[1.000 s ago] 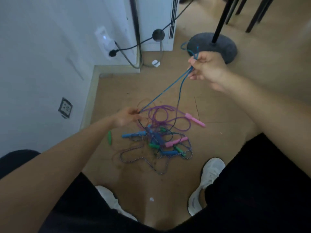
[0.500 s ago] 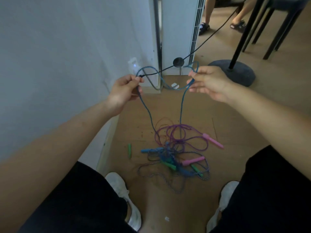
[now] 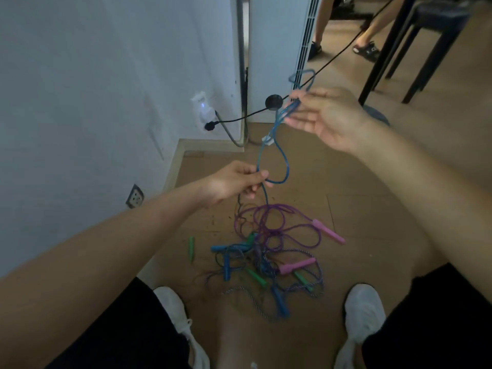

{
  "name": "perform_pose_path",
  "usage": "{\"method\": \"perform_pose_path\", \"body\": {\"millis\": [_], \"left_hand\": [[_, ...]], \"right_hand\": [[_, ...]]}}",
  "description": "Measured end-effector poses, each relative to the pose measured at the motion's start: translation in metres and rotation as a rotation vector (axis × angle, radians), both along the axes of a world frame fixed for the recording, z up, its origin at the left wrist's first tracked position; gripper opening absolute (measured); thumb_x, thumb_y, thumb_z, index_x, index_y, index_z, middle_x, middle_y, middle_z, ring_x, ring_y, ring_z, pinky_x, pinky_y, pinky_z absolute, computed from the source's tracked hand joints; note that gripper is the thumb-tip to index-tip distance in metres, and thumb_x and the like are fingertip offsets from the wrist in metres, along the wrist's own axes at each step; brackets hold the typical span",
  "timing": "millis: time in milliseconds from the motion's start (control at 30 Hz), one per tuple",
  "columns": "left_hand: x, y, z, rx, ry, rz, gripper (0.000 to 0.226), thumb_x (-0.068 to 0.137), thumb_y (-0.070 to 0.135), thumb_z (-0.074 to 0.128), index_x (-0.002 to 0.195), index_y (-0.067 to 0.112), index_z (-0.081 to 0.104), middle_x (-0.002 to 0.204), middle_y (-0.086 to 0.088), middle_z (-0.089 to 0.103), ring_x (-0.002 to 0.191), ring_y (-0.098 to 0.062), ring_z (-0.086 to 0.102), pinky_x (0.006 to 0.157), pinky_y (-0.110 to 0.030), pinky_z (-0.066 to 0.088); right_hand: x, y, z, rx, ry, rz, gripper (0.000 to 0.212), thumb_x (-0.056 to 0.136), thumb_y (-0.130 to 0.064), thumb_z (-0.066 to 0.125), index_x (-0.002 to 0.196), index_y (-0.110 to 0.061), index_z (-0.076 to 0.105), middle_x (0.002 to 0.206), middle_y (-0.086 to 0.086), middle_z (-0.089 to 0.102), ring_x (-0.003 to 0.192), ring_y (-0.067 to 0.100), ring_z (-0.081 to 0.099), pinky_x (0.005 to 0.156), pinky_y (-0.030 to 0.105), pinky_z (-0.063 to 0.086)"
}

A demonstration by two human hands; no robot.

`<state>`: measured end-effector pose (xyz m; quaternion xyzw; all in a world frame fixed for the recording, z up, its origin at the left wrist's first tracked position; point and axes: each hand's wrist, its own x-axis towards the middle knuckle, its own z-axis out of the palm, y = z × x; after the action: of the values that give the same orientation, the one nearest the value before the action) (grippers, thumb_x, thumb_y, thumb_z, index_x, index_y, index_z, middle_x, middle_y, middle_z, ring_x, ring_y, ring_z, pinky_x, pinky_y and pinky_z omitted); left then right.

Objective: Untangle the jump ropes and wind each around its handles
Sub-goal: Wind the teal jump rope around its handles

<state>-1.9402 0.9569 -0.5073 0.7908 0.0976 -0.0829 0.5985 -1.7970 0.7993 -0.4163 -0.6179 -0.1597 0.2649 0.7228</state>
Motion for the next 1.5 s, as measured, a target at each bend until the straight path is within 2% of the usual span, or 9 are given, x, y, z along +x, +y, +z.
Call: {"method": "perform_pose_path", "body": {"millis": [167, 300, 400, 500, 667, 833, 933, 1233, 1500], "left_hand": [[0.018, 0.005, 0.005, -0.237, -0.029, 0.220, 0.029, 0.104, 0.025, 0.049, 0.096, 0.005, 0.069, 0.061, 0.007, 0.059, 0.054, -0.009, 0.052, 0.059, -0.021, 0.047], [0.026, 0.000, 0.016, -0.431, -0.001, 0.267, 0.026, 0.105, 0.026, 0.047, 0.095, 0.016, 0.069, 0.069, 0.008, 0.070, 0.058, -0.004, 0.063, 0.067, -0.022, 0.052], [0.028, 0.003, 0.023, -0.509, 0.001, 0.299, 0.028, 0.107, 0.024, 0.041, 0.100, 0.018, 0.068, 0.077, 0.006, 0.075, 0.068, -0.005, 0.069, 0.067, -0.020, 0.054], [0.029, 0.016, 0.033, -0.548, -0.016, 0.383, 0.032, 0.109, 0.026, 0.035, 0.102, 0.021, 0.066, 0.088, 0.006, 0.076, 0.080, -0.008, 0.072, 0.072, -0.024, 0.052], [0.025, 0.048, 0.036, -0.526, -0.027, 0.539, 0.031, 0.109, 0.028, 0.031, 0.095, 0.026, 0.058, 0.086, 0.011, 0.071, 0.085, -0.009, 0.067, 0.067, -0.022, 0.048], [0.012, 0.086, 0.018, -0.434, -0.018, 0.785, 0.029, 0.109, 0.026, 0.033, 0.097, 0.021, 0.059, 0.081, 0.006, 0.077, 0.074, -0.010, 0.072, 0.068, -0.023, 0.052], [0.003, 0.101, 0.010, -0.384, -0.034, 0.883, 0.022, 0.109, 0.024, 0.035, 0.104, 0.017, 0.055, 0.089, 0.003, 0.076, 0.071, -0.012, 0.071, 0.058, -0.022, 0.056], [-0.007, 0.050, -0.003, -0.024, 0.453, 0.325, 0.043, 0.100, 0.042, 0.053, 0.115, 0.002, 0.062, 0.111, -0.018, 0.072, 0.103, -0.028, 0.070, 0.083, -0.033, 0.058], [-0.013, -0.017, -0.011, -0.135, 0.223, 0.005, 0.038, 0.098, 0.025, 0.061, 0.135, 0.021, 0.056, 0.119, 0.000, 0.073, 0.112, -0.015, 0.068, 0.099, -0.032, 0.050]], "right_hand": [[-0.005, -0.016, -0.050, -0.413, 0.065, 0.249, 0.061, 0.100, -0.056, 0.036, 0.122, -0.005, 0.061, 0.118, 0.016, 0.068, 0.108, 0.027, 0.068, 0.091, 0.042, 0.056], [-0.026, 0.000, -0.086, -0.317, 0.136, 0.467, 0.071, 0.094, -0.070, 0.025, 0.129, -0.017, 0.057, 0.126, 0.006, 0.065, 0.122, 0.021, 0.057, 0.106, 0.044, 0.038], [-0.039, 0.013, -0.094, -0.271, 0.089, 0.579, 0.044, 0.095, -0.065, 0.035, 0.100, -0.031, 0.062, 0.101, -0.004, 0.071, 0.106, 0.016, 0.061, 0.100, 0.044, 0.036], [-0.045, 0.015, -0.105, -0.330, 0.003, 0.705, 0.032, 0.097, -0.045, 0.051, 0.116, -0.022, 0.062, 0.109, 0.007, 0.072, 0.111, 0.019, 0.061, 0.111, 0.047, 0.032], [-0.043, 0.010, -0.123, -0.312, -0.017, 0.680, 0.014, 0.097, -0.012, 0.057, 0.109, -0.008, 0.063, 0.090, 0.008, 0.069, 0.095, 0.027, 0.066, 0.099, 0.048, 0.047], [-0.035, -0.004, -0.126, -0.422, 0.020, 0.734, 0.015, 0.099, -0.008, 0.052, 0.111, -0.004, 0.060, 0.089, 0.008, 0.068, 0.090, 0.022, 0.068, 0.077, 0.029, 0.055], [-0.036, -0.013, -0.129, -0.520, -0.022, 0.725, 0.014, 0.100, -0.010, 0.051, 0.106, -0.003, 0.063, 0.088, 0.010, 0.069, 0.093, 0.025, 0.068, 0.084, 0.035, 0.053], [-0.034, -0.008, -0.115, -0.268, 0.149, 0.466, 0.018, 0.100, -0.007, 0.051, 0.112, -0.005, 0.064, 0.096, 0.014, 0.073, 0.095, 0.029, 0.071, 0.089, 0.042, 0.058], [-0.036, -0.010, -0.104, -0.211, 0.191, 0.333, 0.022, 0.096, -0.005, 0.056, 0.118, -0.002, 0.063, 0.109, 0.015, 0.072, 0.101, 0.027, 0.070, 0.092, 0.045, 0.056]]}}
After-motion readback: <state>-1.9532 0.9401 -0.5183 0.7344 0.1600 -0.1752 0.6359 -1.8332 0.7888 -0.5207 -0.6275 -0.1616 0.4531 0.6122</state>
